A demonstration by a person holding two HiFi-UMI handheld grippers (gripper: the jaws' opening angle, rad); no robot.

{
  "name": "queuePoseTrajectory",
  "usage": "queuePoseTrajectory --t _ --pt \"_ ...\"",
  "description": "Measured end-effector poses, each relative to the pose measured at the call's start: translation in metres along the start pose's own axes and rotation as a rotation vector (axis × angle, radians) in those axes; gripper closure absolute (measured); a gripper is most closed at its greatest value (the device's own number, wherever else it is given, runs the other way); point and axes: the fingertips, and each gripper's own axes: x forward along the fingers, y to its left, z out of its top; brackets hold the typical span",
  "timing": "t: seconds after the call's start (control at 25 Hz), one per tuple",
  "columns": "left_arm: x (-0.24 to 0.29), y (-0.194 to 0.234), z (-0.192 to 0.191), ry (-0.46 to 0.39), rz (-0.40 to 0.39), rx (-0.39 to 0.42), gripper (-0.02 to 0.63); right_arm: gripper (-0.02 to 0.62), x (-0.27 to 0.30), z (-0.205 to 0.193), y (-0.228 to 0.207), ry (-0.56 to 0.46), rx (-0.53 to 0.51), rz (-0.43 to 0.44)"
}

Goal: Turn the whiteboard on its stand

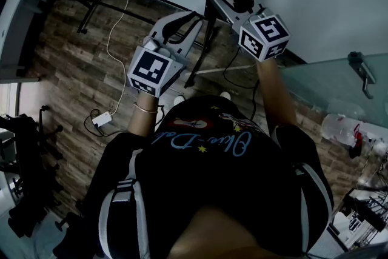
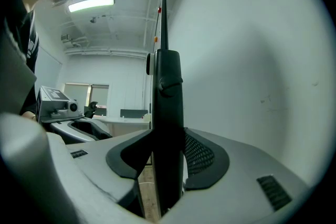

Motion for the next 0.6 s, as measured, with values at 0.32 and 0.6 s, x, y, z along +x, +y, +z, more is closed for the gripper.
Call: queuePoseTrajectory --t 0.32,0.6 --pt "-0.002 -0.003 -0.003 0.004 -0.011 0.001 0.534 0.408 0.003 -0.001 0.011 0.016 -0.008 0.032" --pt "-0.006 0.002 -0.007 0.009 -0.005 -0.007 0.534 0.407 0.006 -0.002 0.020 0.026 -0.018 0.038"
